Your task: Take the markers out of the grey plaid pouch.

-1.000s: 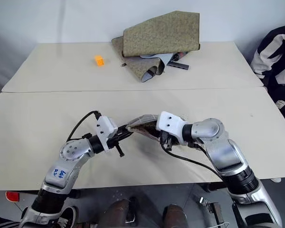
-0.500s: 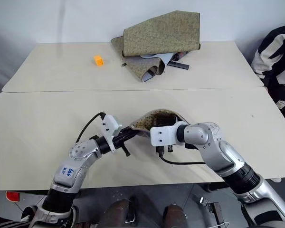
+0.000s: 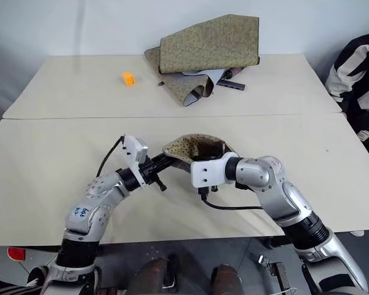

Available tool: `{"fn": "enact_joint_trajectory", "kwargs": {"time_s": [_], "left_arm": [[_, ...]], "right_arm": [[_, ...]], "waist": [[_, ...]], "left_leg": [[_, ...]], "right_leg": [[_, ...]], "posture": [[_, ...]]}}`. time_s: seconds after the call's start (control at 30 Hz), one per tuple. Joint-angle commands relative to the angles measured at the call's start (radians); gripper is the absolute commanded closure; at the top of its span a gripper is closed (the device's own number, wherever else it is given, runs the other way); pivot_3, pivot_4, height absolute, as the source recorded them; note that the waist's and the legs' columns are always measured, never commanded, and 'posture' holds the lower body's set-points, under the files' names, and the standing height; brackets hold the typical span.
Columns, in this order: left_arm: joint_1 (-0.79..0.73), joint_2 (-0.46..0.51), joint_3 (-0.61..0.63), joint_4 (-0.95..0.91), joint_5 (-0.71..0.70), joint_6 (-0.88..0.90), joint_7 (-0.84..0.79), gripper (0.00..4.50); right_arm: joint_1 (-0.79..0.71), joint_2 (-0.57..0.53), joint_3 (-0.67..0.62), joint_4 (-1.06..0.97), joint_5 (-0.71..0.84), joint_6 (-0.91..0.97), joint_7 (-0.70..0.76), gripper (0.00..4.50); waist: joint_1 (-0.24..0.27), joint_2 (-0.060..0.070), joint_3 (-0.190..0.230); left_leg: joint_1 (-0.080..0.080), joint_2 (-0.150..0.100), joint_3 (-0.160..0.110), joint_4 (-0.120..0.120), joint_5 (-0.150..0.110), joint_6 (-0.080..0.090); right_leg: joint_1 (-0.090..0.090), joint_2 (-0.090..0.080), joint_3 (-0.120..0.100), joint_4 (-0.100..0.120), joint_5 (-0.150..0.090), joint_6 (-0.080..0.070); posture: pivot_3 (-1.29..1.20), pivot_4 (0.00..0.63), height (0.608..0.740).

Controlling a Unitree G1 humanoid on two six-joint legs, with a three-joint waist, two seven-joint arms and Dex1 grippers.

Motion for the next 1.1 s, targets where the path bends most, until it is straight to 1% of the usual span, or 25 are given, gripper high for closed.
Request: {"fn": "enact_joint_trajectory", "kwargs": {"time_s": [0.03, 0.13, 0.23, 0.4, 0.53, 0.63, 0.77, 0.93, 1.03, 1.1], "left_arm": [[0.043, 0.048, -0.063, 0.016, 0.095, -0.117, -0.029, 4.5], [0.058, 0.063, -0.044, 0.03, 0.095, -0.168, -0.031, 4.5], [0.064, 0.077, -0.045, 0.037, 0.103, -0.204, -0.044, 4.5], [0.073, 0.085, -0.048, 0.058, 0.115, -0.228, -0.044, 4.5], [0.074, 0.083, -0.044, 0.066, 0.112, -0.228, -0.045, 4.5], [0.061, 0.069, -0.025, 0.075, 0.094, -0.217, -0.033, 4.5], [0.055, 0.069, -0.02, 0.086, 0.098, -0.218, -0.028, 4.5], [0.06, 0.068, -0.017, 0.091, 0.103, -0.223, -0.028, 4.5], [0.062, 0.075, -0.006, 0.091, 0.099, -0.221, -0.029, 4.5], [0.065, 0.079, 0.002, 0.089, 0.094, -0.219, -0.031, 4.5]], "right_arm": [[-0.042, 0.007, -0.035, -0.019, 0.064, -0.045, 0.018, 3.85], [-0.037, -0.005, -0.078, -0.014, 0.116, 0.061, 0.063, 3.85], [-0.05, -0.016, -0.093, 0.002, 0.102, 0.082, 0.052, 3.85], [-0.068, 0.008, -0.147, -0.046, 0.225, 0.217, 0.097, 3.85], [-0.083, -0.02, -0.155, -0.072, 0.275, 0.258, 0.15, 3.85], [-0.079, -0.069, -0.165, -0.067, 0.307, 0.226, 0.2, 3.85], [-0.079, -0.097, -0.189, -0.085, 0.374, 0.236, 0.234, 3.85], [-0.082, -0.111, -0.229, -0.115, 0.461, 0.296, 0.248, 3.85], [-0.095, -0.136, -0.321, -0.129, 0.585, 0.419, 0.257, 3.85], [-0.116, -0.132, -0.384, -0.114, 0.645, 0.486, 0.225, 3.85]], "waist": [[0.0, 0.0, 0.0], [0.003, 0.0, 0.0], [0.003, 0.0, 0.0], [0.002, 0.0, 0.0], [0.002, 0.0, 0.0], [0.002, 0.0, 0.0], [0.002, 0.0, 0.0], [0.002, 0.0, 0.0], [0.003, 0.0, 0.0], [0.003, 0.0, 0.0]], "left_leg": [[0.0, 0.0, 0.001, 0.0, 0.0, 0.0], [0.0, 0.0, 0.0, 0.0, 0.0, 0.0], [0.0, 0.0, 0.0, 0.0, 0.0, 0.0], [0.0, 0.0, 0.0, -0.001, 0.0, 0.0], [0.0, 0.0, 0.0, -0.001, 0.0, 0.0], [0.0, 0.0, 0.0, -0.001, 0.0, 0.0], [0.0, 0.0, 0.0, -0.001, -0.001, 0.0], [0.0, 0.0, 0.0, -0.001, -0.001, 0.0], [0.0, 0.0, 0.0, -0.001, -0.001, 0.0], [0.0, 0.0, 0.0, -0.001, -0.001, 0.001]], "right_leg": [[0.0, 0.0, 0.0, 0.0, 0.0, 0.0], [0.0, -0.001, 0.0, 0.0, 0.0, 0.0], [0.0, -0.002, 0.0, 0.0, 0.0, 0.0], [-0.001, -0.002, 0.0, 0.0, 0.0, 0.0], [-0.001, -0.002, 0.0, 0.0, 0.0, 0.0], [-0.001, -0.002, 0.0, 0.0, 0.0, 0.0], [-0.001, -0.003, 0.0, 0.0, 0.0, 0.0], [-0.001, -0.003, 0.0, 0.0, 0.0, 0.0], [-0.001, -0.004, 0.0, 0.0, 0.0, 0.0], [-0.001, -0.004, 0.0, 0.0, 0.0, 0.0]], "posture": [[0.0, 0.15, 0.74], [0.0, 0.15, 0.74], [0.0, 0.15, 0.74], [0.0, 0.15, 0.74], [0.0, 0.15, 0.74], [0.0, 0.15, 0.74], [0.0, 0.15, 0.74], [0.0, 0.15, 0.74], [0.0, 0.15, 0.74], [0.0, 0.15, 0.74]]}}
